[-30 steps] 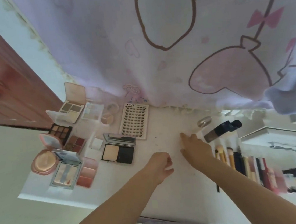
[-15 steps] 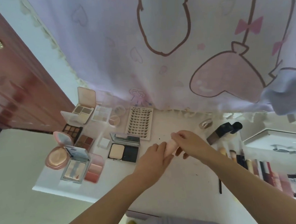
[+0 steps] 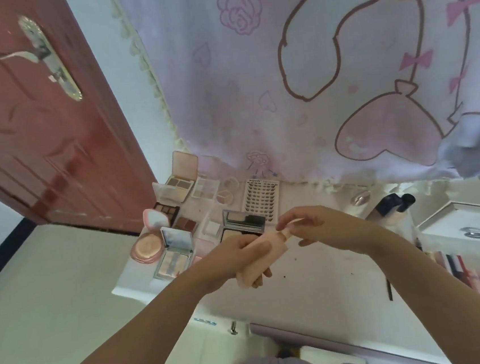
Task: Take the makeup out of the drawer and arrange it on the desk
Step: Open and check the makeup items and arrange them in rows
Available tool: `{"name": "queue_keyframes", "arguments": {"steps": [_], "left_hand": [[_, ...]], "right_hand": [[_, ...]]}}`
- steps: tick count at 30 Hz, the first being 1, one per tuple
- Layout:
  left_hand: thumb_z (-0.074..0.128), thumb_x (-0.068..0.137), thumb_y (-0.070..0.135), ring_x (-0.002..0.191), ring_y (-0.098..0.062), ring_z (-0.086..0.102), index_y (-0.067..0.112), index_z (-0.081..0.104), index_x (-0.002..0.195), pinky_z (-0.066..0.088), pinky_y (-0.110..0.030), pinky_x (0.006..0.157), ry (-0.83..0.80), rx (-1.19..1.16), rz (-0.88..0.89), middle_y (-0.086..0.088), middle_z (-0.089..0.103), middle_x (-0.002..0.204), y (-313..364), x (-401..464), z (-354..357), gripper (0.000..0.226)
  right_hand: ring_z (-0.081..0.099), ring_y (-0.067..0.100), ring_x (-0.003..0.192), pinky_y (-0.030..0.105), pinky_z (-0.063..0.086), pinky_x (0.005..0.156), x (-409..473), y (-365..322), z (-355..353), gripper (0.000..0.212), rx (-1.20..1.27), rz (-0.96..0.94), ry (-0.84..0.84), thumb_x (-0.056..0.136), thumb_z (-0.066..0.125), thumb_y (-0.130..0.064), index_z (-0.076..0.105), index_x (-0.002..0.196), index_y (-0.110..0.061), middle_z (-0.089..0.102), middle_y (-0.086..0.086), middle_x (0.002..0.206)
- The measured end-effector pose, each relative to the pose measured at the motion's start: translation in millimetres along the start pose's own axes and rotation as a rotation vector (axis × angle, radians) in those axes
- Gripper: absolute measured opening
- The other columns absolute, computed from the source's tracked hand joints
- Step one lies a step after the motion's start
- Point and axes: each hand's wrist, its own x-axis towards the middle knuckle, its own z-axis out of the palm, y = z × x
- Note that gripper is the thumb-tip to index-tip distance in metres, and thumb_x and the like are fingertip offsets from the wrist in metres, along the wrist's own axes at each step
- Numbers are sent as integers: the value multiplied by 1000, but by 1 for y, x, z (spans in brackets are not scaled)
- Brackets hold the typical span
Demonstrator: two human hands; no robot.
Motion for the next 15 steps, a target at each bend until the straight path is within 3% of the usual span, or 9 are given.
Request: {"name": "queue_keyframes", "arguments": {"steps": [1, 3, 5, 7, 11, 15], "left_hand": [[50, 95, 35, 69, -20, 65, 18, 59, 104, 56, -29, 65, 4, 43, 8, -6, 70, 84, -3, -4, -1, 21], [51, 95, 36, 70, -17, 66, 20, 59, 104, 57, -28, 68, 2, 113, 23, -4, 70, 85, -8, -7, 1, 20], [52, 94, 37, 70, -16, 67, 20, 58, 107, 56, -28, 68, 6, 148, 18, -4, 70, 87, -11, -10, 3, 23], [50, 94, 40, 70, -15, 67, 21, 58, 109, 56, -26, 67, 20, 166, -3, -2, 70, 87, -16, -14, 4, 25], [45, 97, 37, 81, -16, 67, 22, 56, 112, 56, -26, 73, 81, 31, -101, -3, 70, 92, -38, -26, 2, 24], [41, 99, 12, 94, -28, 60, 12, 43, 118, 51, -41, 86, 316, -403, -350, -16, 59, 106, -75, -31, 1, 19]], "right_hand": [[61, 12, 102, 30, 55, 87, -2, -1, 4, 18, 81, 31, 15, 98, 47, -22, 63, 105, -27, 63, -6, 109], [65, 15, 91, 29, 56, 75, -5, -5, 13, 27, 146, 150, 42, 99, 40, -38, 60, 111, -23, 64, -1, 104], [65, 14, 69, 22, 49, 59, -5, -7, 25, 39, 30, 273, -9, 98, 34, -49, 59, 104, -19, 67, 2, 90], [54, 9, 57, 18, 41, 52, -2, -4, 35, 36, -79, 272, -13, 99, 38, -44, 59, 92, -15, 64, 2, 77], [54, 9, 62, 17, 42, 51, 1, 12, 38, 21, 4, 211, 172, 98, 46, -30, 59, 105, -16, 63, 1, 81], [63, 15, 76, 21, 53, 59, 12, 46, 62, 21, 127, 324, 234, 98, 46, -19, 55, 117, -16, 62, 7, 100]]}}
